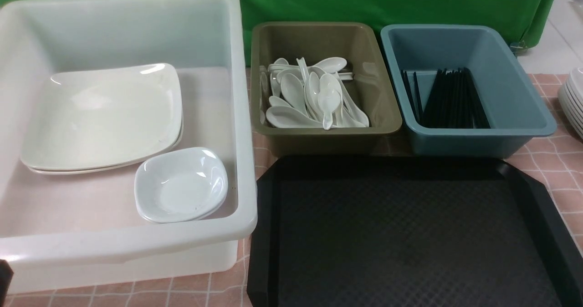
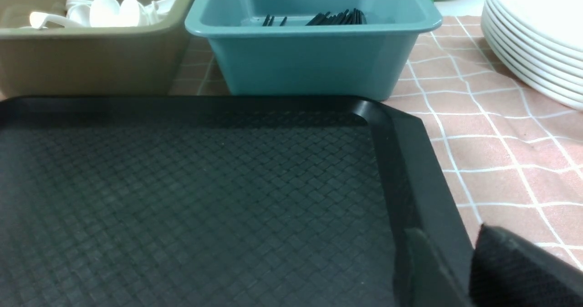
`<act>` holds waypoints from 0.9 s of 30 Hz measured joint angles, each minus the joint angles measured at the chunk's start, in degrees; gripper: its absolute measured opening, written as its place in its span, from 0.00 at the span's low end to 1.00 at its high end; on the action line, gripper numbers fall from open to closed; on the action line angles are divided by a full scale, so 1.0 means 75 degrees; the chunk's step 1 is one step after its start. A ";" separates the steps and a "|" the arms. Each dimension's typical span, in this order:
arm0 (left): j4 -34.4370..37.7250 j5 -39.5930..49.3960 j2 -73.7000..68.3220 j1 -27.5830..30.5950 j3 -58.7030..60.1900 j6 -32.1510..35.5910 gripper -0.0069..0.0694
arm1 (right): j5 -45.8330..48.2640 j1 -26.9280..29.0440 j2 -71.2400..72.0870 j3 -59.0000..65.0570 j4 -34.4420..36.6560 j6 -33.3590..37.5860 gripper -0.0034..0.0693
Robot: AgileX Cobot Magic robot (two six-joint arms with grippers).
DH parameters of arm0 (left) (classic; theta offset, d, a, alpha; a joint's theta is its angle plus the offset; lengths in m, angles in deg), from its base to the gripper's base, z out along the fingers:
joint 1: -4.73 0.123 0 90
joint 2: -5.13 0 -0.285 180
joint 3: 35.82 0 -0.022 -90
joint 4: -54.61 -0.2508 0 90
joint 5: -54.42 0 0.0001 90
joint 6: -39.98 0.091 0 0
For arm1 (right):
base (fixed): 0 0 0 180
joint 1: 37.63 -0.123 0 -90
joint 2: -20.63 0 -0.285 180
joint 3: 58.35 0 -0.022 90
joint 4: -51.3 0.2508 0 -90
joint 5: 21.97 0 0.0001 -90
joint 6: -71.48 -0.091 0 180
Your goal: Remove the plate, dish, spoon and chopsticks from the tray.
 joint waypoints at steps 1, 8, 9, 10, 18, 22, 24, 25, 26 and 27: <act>0.0000 0.0008 0.0000 0.0054 0.0000 0.0000 0.12 | 0.0000 0.0000 0.0000 0.0000 0.0000 0.0001 0.38; 0.0000 0.0023 0.0000 0.0009 0.0000 0.0000 0.12 | 0.0000 0.0000 0.0000 0.0000 0.0000 0.0001 0.38; 0.0009 0.0023 0.0000 -0.0089 0.0000 0.0000 0.12 | 0.0000 0.0000 0.0000 0.0000 0.0000 0.0004 0.38; 0.0009 0.0023 0.0000 -0.0135 0.0000 0.0000 0.12 | 0.0000 0.0000 0.0000 0.0000 0.0000 0.0002 0.38; 0.0022 0.0023 0.0000 -0.0243 0.0000 0.0000 0.12 | 0.0000 0.0000 0.0000 0.0000 0.0000 -0.0005 0.38; 0.0022 0.0023 0.0000 -0.0251 0.0000 0.0000 0.12 | 0.0000 0.0000 0.0000 0.0000 0.0000 -0.0003 0.38; 0.0022 0.0023 0.0000 -0.0251 0.0000 0.0000 0.12 | 0.0000 0.0000 0.0000 0.0000 0.0000 -0.0009 0.38; 0.0022 0.0023 0.0000 -0.0251 0.0000 0.0000 0.12 | 0.0000 0.0000 0.0000 0.0000 0.0000 -0.0005 0.38; 0.0022 0.0023 0.0000 -0.0251 0.0000 0.0000 0.12 | 0.0000 0.0000 0.0000 0.0000 0.0000 -0.0004 0.38; 0.0022 0.0023 0.0000 -0.0251 0.0000 0.0000 0.12 | 0.0000 0.0000 0.0000 0.0000 0.0000 -0.0001 0.38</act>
